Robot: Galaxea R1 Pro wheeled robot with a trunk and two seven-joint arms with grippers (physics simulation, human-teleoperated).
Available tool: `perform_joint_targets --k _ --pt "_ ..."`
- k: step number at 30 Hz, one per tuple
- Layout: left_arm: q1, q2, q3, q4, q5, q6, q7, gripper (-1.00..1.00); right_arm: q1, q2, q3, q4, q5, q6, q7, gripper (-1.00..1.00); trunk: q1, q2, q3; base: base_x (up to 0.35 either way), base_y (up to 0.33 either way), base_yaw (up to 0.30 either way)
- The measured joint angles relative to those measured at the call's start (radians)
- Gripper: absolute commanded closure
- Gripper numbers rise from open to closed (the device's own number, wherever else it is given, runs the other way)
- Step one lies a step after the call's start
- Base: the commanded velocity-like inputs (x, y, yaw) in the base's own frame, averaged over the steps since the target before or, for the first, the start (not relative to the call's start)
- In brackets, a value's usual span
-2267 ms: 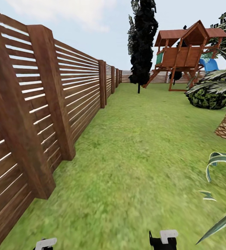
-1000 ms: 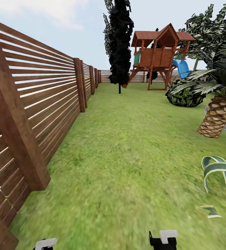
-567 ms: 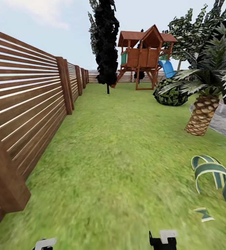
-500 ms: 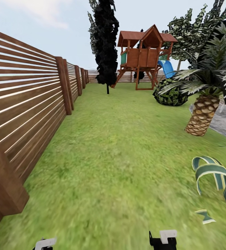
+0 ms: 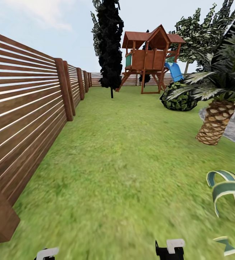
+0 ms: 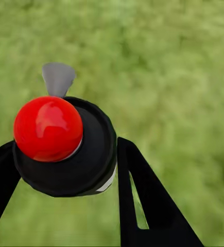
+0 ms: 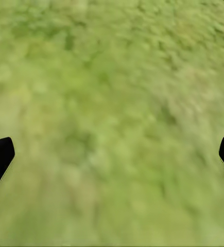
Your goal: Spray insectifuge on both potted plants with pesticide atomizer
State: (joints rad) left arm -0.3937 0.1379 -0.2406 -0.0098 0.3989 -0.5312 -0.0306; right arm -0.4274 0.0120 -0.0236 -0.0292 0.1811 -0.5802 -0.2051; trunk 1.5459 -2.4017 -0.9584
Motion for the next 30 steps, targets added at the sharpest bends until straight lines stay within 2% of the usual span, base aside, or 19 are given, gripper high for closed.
perform_joint_targets --k 30 --pt "0.000 0.000 0.000 0.000 0.000 0.000 0.000 1.00 0.000 0.000 0.000 0.000 0.000 0.000 0.000 -1.00 0.000 0.000 0.000 0.339 0.000 0.000"
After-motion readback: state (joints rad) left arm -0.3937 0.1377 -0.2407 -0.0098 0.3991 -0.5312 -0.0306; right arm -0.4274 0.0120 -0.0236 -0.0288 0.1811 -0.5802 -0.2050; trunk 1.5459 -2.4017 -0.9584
